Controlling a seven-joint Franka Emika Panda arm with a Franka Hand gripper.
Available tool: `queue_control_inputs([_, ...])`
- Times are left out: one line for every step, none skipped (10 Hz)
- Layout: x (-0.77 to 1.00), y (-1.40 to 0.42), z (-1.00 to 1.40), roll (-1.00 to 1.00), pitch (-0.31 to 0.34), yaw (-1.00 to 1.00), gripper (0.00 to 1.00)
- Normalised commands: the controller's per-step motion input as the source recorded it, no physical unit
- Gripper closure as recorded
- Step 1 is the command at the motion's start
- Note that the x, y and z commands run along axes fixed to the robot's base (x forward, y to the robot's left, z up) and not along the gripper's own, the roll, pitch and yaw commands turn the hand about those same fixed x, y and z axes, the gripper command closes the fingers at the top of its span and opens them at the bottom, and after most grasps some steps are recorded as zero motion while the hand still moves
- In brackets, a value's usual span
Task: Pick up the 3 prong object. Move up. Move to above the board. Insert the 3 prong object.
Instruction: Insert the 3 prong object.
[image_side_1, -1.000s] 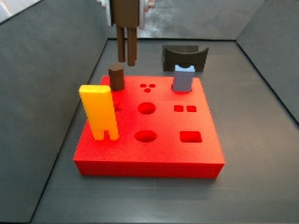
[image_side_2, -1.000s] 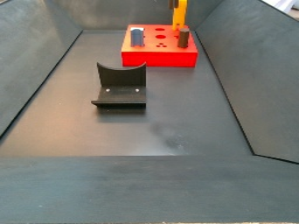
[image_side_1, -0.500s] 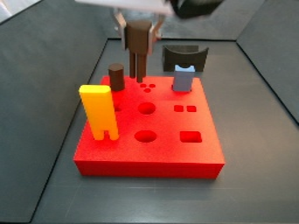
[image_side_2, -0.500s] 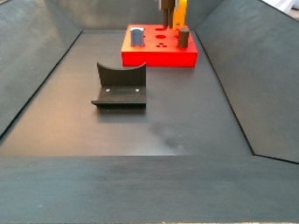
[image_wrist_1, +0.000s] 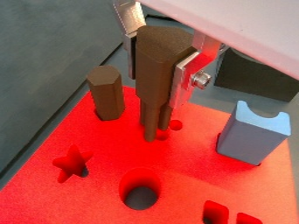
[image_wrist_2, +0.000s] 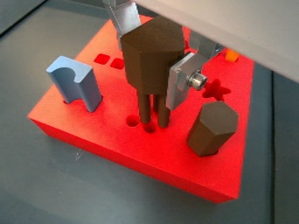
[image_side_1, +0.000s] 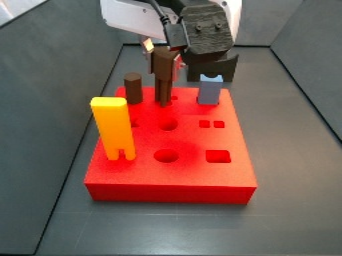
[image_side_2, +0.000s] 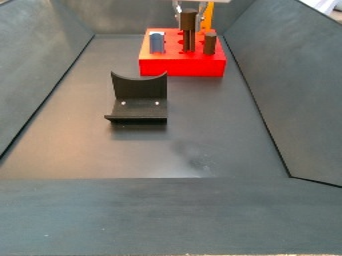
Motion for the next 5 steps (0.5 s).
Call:
queue_control_inputs([0.10, 0.00, -0.06, 0.00, 0.000, -0.26, 1.00])
queue_control_inputs([0.21, 0.10, -0.26, 0.00, -0.010, -0.91, 1.00])
queue_control_inputs([0.20, 0.08, -0.26, 0.00, -0.021, -0.92, 1.00])
queue_control_inputs([0.05, 0.00, 0.00, 0.00, -0.011, -0.21, 1.00])
queue_control_inputs([0.00, 0.00, -0.06, 0.00, 0.000, 0.00, 1.00])
